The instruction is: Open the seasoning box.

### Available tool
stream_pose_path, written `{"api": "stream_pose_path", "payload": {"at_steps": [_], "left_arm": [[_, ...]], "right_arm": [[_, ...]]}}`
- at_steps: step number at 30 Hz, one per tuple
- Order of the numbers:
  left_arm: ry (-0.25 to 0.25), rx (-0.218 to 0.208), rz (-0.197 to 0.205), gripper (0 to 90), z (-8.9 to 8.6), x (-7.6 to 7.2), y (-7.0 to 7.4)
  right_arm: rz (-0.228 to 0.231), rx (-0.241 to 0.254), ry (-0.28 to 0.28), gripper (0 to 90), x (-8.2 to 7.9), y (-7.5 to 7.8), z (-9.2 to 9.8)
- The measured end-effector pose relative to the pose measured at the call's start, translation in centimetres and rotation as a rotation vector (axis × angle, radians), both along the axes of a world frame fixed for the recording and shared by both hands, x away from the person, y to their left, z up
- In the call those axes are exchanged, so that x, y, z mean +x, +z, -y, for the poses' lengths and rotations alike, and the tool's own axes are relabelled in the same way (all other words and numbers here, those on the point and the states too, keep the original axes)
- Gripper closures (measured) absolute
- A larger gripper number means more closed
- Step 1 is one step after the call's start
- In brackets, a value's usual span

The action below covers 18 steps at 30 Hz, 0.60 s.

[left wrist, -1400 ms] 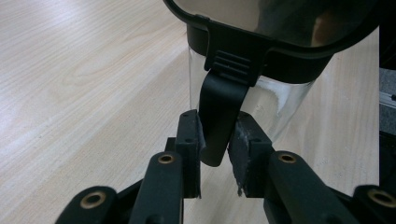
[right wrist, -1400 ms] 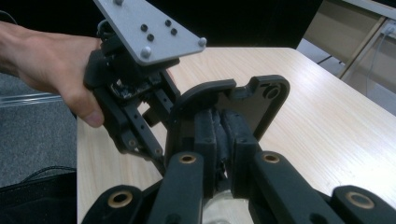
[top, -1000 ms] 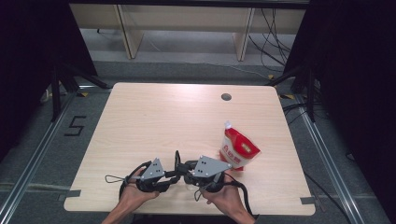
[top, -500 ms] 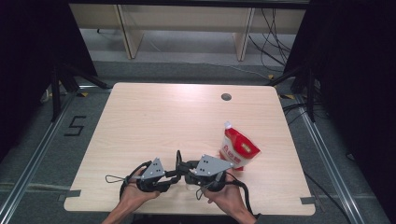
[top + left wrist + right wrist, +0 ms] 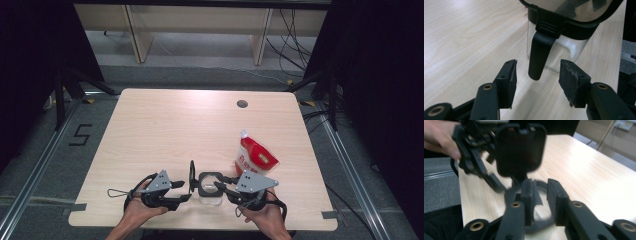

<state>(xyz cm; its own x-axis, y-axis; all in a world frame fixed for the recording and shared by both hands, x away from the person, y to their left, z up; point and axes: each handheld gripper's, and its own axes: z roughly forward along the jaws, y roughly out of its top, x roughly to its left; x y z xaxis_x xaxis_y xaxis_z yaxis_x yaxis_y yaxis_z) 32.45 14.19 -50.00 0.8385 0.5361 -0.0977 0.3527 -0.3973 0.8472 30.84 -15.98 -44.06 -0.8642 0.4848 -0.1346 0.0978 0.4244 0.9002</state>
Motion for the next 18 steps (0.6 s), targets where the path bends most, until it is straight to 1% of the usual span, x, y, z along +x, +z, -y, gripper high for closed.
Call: {"api": "stream_pose_path", "payload": {"at_steps": [1, 2, 3, 4, 5, 6, 7, 8, 9, 10, 11, 12, 13, 14, 15, 16, 17, 18], "left_arm": [[-0.004, 0.005, -0.006, 45.1, -0.2, 0.0, 0.1], [0.014, 0.005, -0.010, 44.2, -0.3, -0.1, 0.2], [0.009, 0.001, -0.009, 43.0, -0.5, -0.2, 0.2], [0.015, 0.002, -0.018, 41.6, -0.6, -0.3, 0.2], [0.021, -0.009, -0.027, 40.0, -0.7, -0.4, 0.2], [0.021, -0.001, -0.029, 38.4, -0.8, -0.6, 0.2], [0.026, 0.001, -0.034, 36.9, -0.9, -0.7, 0.2], [0.033, -0.020, -0.042, 35.6, -0.9, -0.9, 0.1], [0.030, 0.000, -0.038, 34.3, -1.1, -1.0, 0.2], [0.039, -0.003, -0.041, 32.9, -1.1, -1.1, 0.2], [0.030, 0.007, -0.034, 31.4, -1.3, -1.1, 0.3], [0.053, 0.007, -0.054, 30.1, -1.3, -1.3, 0.3], [0.065, -0.004, -0.056, 29.1, -1.4, -1.4, 0.2], [0.061, -0.006, -0.054, 28.1, -1.5, -1.4, 0.2], [0.068, -0.015, -0.062, 26.8, -1.6, -1.5, 0.2], [0.082, -0.009, -0.074, 25.7, -1.7, -1.6, 0.2], [0.067, -0.003, -0.069, 24.7, -1.8, -1.6, 0.2], [0.086, -0.015, -0.075, 23.7, -1.8, -1.7, 0.2]], "right_arm": [[0.002, 0.000, -0.007, 72.6, 0.0, -0.1, 0.4], [0.003, 0.005, -0.020, 71.6, -0.1, -0.2, 0.7], [-0.007, 0.002, -0.018, 70.2, -0.1, -0.3, 1.1], [-0.007, 0.002, -0.025, 69.0, -0.1, -0.3, 1.4], [-0.004, 0.003, -0.035, 67.6, -0.2, -0.4, 1.6], [-0.008, 0.003, -0.047, 66.2, -0.2, -0.4, 1.9], [-0.011, 0.004, -0.046, 65.2, -0.3, -0.4, 2.0], [-0.012, 0.006, -0.050, 64.3, -0.3, -0.5, 2.2], [-0.011, 0.014, -0.060, 63.1, -0.3, -0.6, 2.4], [-0.020, 0.020, -0.075, 61.3, -0.4, -0.7, 2.5], [-0.022, 0.010, -0.070, 60.0, -0.3, -0.7, 2.7], [-0.020, 0.017, -0.073, 59.2, -0.3, -0.9, 2.9], [-0.004, 0.009, -0.073, 58.1, -0.2, -0.9, 3.1], [-0.041, 0.021, -0.092, 56.8, -0.5, -1.0, 3.1], [-0.025, 0.016, -0.084, 55.6, -0.3, -1.1, 3.3], [-0.033, 0.022, -0.083, 54.7, -0.4, -1.1, 3.4], [-0.035, 0.022, -0.091, 53.6, -0.4, -1.2, 3.6], [-0.038, 0.024, -0.093, 52.9, -0.4, -1.3, 3.6]]}}
